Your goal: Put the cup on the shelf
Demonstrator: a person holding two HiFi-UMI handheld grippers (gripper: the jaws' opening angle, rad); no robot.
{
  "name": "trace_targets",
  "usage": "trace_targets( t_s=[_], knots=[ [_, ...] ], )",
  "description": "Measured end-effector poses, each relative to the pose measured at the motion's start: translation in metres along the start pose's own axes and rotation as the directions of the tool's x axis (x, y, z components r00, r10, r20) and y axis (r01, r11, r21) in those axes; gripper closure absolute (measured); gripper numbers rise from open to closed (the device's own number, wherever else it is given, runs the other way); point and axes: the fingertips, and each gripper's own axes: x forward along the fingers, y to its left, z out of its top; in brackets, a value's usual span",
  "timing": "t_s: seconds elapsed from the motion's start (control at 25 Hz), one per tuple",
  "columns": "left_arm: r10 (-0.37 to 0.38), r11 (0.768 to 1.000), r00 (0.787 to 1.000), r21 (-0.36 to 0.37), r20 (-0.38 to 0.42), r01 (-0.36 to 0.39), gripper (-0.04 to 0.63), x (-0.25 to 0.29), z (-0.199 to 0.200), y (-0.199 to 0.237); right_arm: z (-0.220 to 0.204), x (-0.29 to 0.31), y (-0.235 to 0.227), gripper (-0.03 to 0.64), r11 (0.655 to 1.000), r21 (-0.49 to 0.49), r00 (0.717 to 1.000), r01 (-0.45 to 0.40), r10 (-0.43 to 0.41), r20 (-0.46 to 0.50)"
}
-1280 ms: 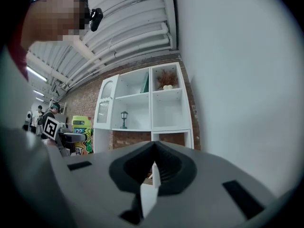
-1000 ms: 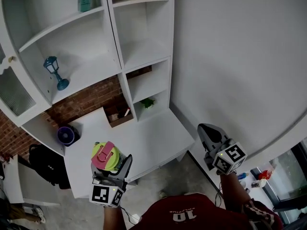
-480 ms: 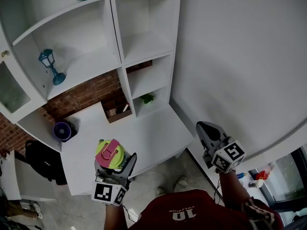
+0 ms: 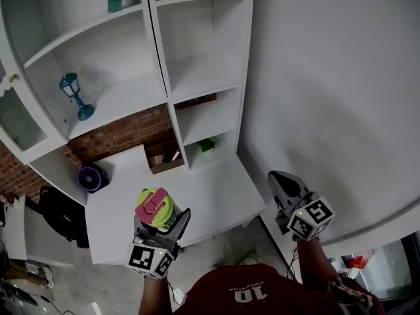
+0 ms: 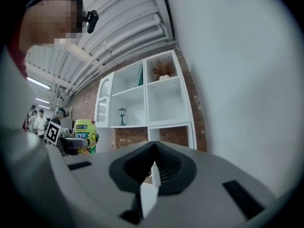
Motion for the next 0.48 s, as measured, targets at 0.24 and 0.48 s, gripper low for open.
trace_targets(
  t_s=[0.24, 0.48],
  knots=[
    [0.012, 1.000, 1.000, 0.016, -0.007, -0.012, 0.181, 0.040, 0.003, -0.020, 0.009, 0.003, -0.041, 0.612, 1.000, 0.003, 0.999, -0.022, 0.022, 0.032],
    [0.005, 0.999, 1.000, 0.041, -0.027, -0.004, 0.181, 0.086, -0.004, -0.044, 0.002, 0.008, -0.062, 0.612, 0.997, 0.029, 0.997, -0.070, 0.069, 0.032]
  ],
)
